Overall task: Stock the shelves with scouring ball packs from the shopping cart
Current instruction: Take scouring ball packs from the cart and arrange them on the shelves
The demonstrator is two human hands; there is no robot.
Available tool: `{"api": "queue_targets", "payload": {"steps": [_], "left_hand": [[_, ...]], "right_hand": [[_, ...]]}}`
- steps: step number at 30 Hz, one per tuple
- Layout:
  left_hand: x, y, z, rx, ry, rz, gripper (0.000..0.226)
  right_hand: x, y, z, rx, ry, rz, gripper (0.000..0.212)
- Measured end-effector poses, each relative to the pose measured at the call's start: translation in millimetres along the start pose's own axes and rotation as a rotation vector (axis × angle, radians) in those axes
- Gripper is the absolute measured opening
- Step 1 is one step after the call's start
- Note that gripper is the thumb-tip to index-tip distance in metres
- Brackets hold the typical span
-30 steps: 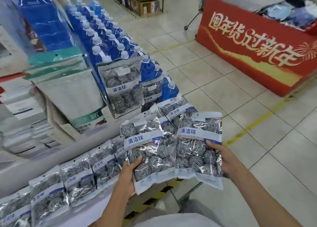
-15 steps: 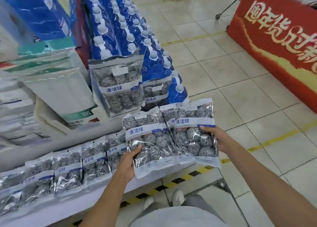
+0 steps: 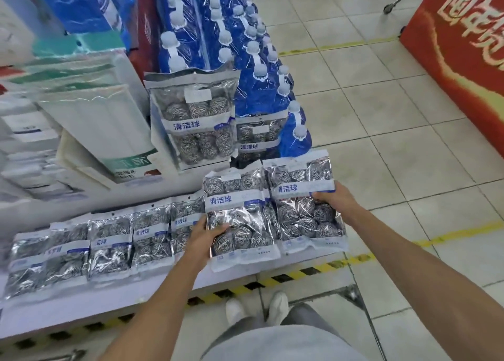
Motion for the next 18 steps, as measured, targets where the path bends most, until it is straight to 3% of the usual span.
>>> {"api": "queue_targets", "payload": {"steps": [3, 12, 18], "left_hand": [[0, 10, 1, 0.065, 0.001, 0.0, 0.107], [-13, 21, 4, -0.073, 0.002, 0.005, 0.095], [-19, 12, 5, -0.178, 0.051, 0.093, 0.087]], "right_hand": [[-4, 3, 0, 0.007, -0.011, 0.01, 0.031], [-23, 15, -10, 0.05, -0.031, -0.012, 0.036], [-24, 5, -8, 0.207, -0.092, 0.14, 0.051]]}}
Point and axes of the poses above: each hand's wrist, its own x-axis away from the middle knuckle, its own y-axis out of the palm, z = x × y, the point moved 10 cm from there along -x, towards the middle knuckle, and after that the axes turned 15 degrees about z, right-handed, at the moved point
